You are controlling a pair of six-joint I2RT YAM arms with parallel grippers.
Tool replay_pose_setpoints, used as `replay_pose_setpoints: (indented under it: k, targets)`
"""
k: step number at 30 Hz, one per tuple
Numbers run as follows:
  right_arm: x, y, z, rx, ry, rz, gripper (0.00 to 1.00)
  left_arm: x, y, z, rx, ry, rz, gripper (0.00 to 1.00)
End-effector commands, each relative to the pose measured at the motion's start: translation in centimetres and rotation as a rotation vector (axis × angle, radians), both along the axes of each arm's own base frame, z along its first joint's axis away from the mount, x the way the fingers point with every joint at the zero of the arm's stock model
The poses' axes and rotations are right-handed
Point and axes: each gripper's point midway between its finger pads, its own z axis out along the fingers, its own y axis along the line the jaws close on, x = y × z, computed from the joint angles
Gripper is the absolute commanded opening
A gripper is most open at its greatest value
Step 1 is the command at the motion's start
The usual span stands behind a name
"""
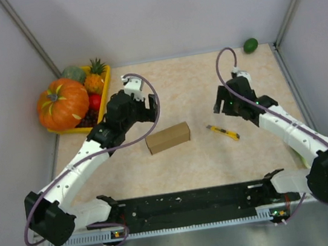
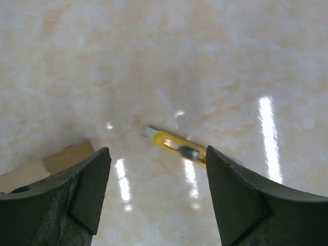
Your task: Unpack the express box
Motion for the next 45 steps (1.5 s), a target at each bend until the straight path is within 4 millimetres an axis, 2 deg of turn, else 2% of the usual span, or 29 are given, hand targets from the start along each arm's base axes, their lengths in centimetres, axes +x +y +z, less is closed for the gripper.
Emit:
replay_pose_setpoints:
  k: [1,2,3,4,5,6,7,8,10,12,14,15,16,19,24,26,28,30,31,32,33,38,39,41,42,45]
  targets:
    - [3.6,6.8,3.9,0.044,-0.111,0.256,0.67,-4.2,-2.4,-0.6,-0.114,0.132,-0.18,0.74]
    - [3.5,8.7,4.0,0.081,-0.102,0.323,0.56,-5.0,-2.6,-1.2,-0.126,0.179,-0.197,0.68]
    - [3.7,9.8,3.8,0.096,-0.091,0.36,0.51,-6.3,-3.2,-1.7,-0.13,0.217,-0.263,0.61]
    - [4.4,11.0,4.7,0.106,-0.111,0.396,0.47,-7.5,-3.2,-2.8,-0.118,0.282,-0.288,0.35]
    - [4.7,12.3,3.4,0.109,-0.07,0.436,0.39,-8.4,-3.1,-3.6,-0.121,0.328,-0.299,0.25]
    - [4.6,13.6,3.3,0.111,-0.065,0.475,0.34,-9.2,-3.1,-4.1,-0.124,0.367,-0.309,0.19]
    - [5.2,14.6,4.0,0.113,-0.081,0.504,0.29,-10.4,-3.4,-4.4,-0.137,0.399,-0.357,0.06]
    - [5.4,15.5,2.4,0.115,-0.037,0.527,0.21,-11.5,-3.2,-5.7,-0.132,0.441,-0.379,0.04]
    - [5.8,17.1,2.5,0.143,-0.028,0.564,0.17,-13.7,-3.8,-6.0,-0.158,0.472,-0.477,0.01]
    - [6.2,18.1,1.2,0.152,0.008,0.58,0.15,-15.8,-4.1,-7.9,-0.117,0.504,-0.533,0.0]
    - [6.3,19.1,1.2,0.169,0.016,0.612,0.15,-17.4,-4.5,-9.7,-0.063,0.531,-0.57,0.0]
    - [6.2,19.6,0.2,0.165,0.039,0.624,0.15,-17.8,-4.4,-10.3,-0.049,0.549,-0.569,0.0]
    - [6.1,20.3,0.3,0.169,0.038,0.649,0.15,-17.8,-4.5,-11.3,-0.039,0.577,-0.552,0.0]
    - [5.5,21.5,-1.1,0.165,0.082,0.704,0.06,-17.0,-4.3,-13.3,-0.026,0.632,-0.465,0.0]
    - [4.1,21.4,-3.1,0.165,0.163,0.708,0.03,-13.8,-3.9,-14.4,-0.014,0.615,-0.278,0.0]
    - [3.2,21.1,-3.0,0.164,0.171,0.718,0.03,-12.5,-4.2,-14.5,-0.036,0.6,-0.222,0.0]
    - [2.0,20.5,-3.7,0.16,0.205,0.732,0.03,-11.3,-4.3,-15.0,-0.046,0.595,-0.165,0.0]
    - [0.9,20.2,-3.1,0.162,0.203,0.76,0.0,-9.8,-4.6,-14.5,-0.075,0.571,-0.13,0.0]
    - [-0.3,19.9,-3.7,0.165,0.225,0.781,0.0,-9.3,-4.6,-14.9,-0.083,0.58,-0.105,0.0]
    - [-0.9,19.8,-3.4,0.173,0.222,0.797,0.0,-8.2,-4.8,-14.4,-0.113,0.559,-0.087,0.0]
    - [-2.0,19.3,-4.1,0.171,0.249,0.806,0.0,-7.7,-4.9,-14.5,-0.126,0.559,-0.075,0.0]
    - [-4.9,18.4,-4.7,0.197,0.29,0.829,0.0,-5.3,-6.6,-13.5,-0.248,0.528,-0.143,0.0]
    - [-5.6,18.3,-4.7,0.197,0.286,0.839,0.0,-4.4,-7.7,-12.3,-0.301,0.484,-0.19,0.0]
    - [-6.4,18.5,-4.5,0.195,0.28,0.855,0.0,-4.8,-8.8,-12.2,-0.371,0.512,-0.277,0.0]
    - [-6.7,18.6,-4.3,0.202,0.266,0.857,0.0,-4.3,-9.7,-11.5,-0.413,0.478,-0.319,0.0]
    - [-6.6,18.6,-4.3,0.206,0.251,0.803,0.0,-4.1,-10.1,-11.5,-0.457,0.504,-0.342,0.0]
